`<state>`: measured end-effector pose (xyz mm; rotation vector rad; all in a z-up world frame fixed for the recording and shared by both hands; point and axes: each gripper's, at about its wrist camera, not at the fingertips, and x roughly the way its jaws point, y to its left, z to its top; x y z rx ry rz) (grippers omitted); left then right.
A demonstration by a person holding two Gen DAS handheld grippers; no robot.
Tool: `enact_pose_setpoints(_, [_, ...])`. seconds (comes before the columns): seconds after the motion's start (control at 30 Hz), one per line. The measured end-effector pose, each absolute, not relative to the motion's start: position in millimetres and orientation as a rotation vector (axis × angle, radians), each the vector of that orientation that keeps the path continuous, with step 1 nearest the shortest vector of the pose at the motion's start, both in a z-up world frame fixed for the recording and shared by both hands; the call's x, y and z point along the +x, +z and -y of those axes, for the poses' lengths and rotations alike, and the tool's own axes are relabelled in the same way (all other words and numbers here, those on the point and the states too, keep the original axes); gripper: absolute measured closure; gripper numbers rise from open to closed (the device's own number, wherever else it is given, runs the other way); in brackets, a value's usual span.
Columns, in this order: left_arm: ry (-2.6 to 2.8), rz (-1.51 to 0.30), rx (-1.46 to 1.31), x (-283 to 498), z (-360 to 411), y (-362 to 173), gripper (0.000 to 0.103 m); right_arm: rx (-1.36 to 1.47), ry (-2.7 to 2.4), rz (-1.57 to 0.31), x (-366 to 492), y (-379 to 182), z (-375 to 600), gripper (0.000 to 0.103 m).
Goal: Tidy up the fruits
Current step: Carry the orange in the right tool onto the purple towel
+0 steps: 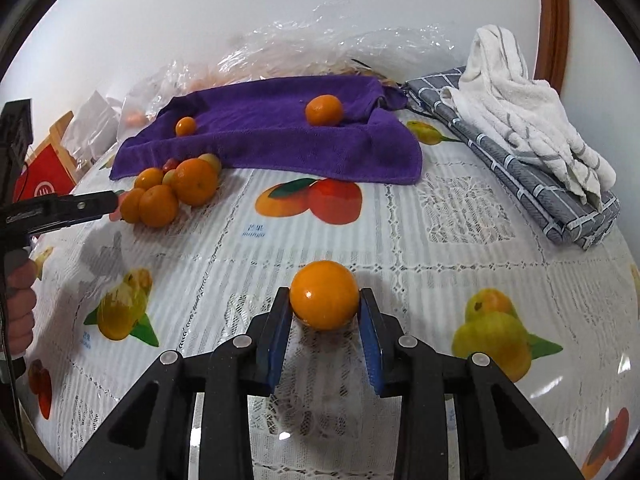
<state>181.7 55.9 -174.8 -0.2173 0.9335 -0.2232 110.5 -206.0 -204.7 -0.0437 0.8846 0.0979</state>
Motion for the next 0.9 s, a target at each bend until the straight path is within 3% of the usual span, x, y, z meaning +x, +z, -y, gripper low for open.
enact_pose_setpoints(0.07, [-0.257, -0.945, -0.242, 185, -56, -178, 0.060, -0.046, 0.095, -0.885, 110, -203, 208, 0.070])
enact_pose_setpoints(0.17, [-0.290, -0.945, -0.243, 185, -51, -178, 0.066, -0.050, 0.082, -0.885, 111, -202, 212, 0.070])
enact_pose_setpoints(0.4, [-0.308, -0.972, -0.283, 189, -51, -185, 0.066, -0.051, 0.091, -0.890, 118, -201, 210, 0.070])
enact_pose_setpoints(0.47, [-0.345, -0.976, -0.322, 191, -55, -186, 0.074, -0.054, 0.098, -0.884, 121, -198, 208, 0.070])
enact_pose_setpoints(0.9, [-0.270, -0.904, -0.316, 185, -87, -156, 0.074, -0.026, 0.091, -0.832, 149, -170, 200, 0.070])
